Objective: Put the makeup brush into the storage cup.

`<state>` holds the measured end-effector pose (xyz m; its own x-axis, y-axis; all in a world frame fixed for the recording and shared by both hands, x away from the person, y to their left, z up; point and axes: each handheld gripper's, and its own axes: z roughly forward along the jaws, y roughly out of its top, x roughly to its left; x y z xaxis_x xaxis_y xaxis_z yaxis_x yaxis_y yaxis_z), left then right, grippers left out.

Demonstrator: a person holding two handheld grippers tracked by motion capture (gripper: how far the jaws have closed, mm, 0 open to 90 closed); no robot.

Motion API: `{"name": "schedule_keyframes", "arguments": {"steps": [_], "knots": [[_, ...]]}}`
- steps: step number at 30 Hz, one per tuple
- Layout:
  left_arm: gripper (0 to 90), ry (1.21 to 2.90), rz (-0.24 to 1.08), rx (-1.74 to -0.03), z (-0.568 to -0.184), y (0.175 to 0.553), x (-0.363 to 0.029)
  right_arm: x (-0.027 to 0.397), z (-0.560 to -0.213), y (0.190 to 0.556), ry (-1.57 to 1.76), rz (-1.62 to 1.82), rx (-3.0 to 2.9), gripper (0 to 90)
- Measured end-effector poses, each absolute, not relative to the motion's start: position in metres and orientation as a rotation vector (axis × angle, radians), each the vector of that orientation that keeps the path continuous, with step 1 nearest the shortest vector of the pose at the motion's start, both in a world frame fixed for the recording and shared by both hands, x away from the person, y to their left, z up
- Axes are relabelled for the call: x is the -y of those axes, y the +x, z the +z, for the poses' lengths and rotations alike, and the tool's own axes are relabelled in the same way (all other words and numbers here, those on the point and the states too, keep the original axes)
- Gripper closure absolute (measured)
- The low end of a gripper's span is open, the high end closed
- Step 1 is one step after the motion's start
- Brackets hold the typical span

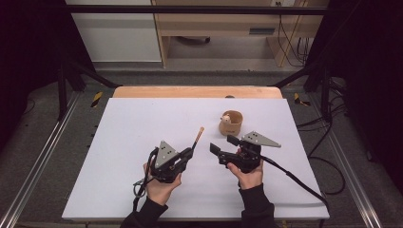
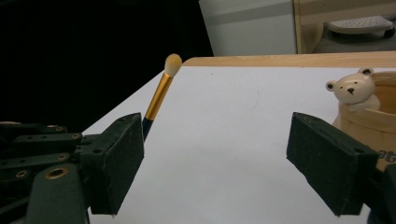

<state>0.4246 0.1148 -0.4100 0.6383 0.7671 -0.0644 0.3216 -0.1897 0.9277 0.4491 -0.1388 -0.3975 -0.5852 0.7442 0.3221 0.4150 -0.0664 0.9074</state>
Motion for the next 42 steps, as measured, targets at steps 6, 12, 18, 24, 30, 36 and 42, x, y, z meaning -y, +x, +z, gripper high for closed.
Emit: {"name": "schedule_keyframes", "arguments": {"steps": [6,12,18,24,30,36,42], "knots": [[83.1,1.764,0.501,-0.884,-0.415,0.425,-0.111,0.134,-0.402,0.45,1.278,1.727,-1.927,20.4],[83.1,1.763,0.497,-0.882,-0.417,0.425,-0.106,0.13,-0.405,0.451,1.298,1.748,-1.927,22.8],[83.1,1.763,0.496,-0.876,-0.418,0.426,-0.101,0.128,-0.406,0.453,1.322,1.767,-1.921,25.7],[83.1,1.769,0.493,-0.867,-0.418,0.426,-0.095,0.126,-0.408,0.454,1.342,1.781,-1.917,28.7],[83.1,1.774,0.493,-0.859,-0.417,0.426,-0.09,0.124,-0.408,0.454,1.37,1.79,-1.911,33.2],[83.1,1.783,0.492,-0.85,-0.417,0.425,-0.086,0.123,-0.409,0.454,1.384,1.803,-1.905,38.7],[83.1,1.787,0.49,-0.844,-0.418,0.424,-0.083,0.122,-0.411,0.454,1.389,1.8,-1.908,46.2]]}}
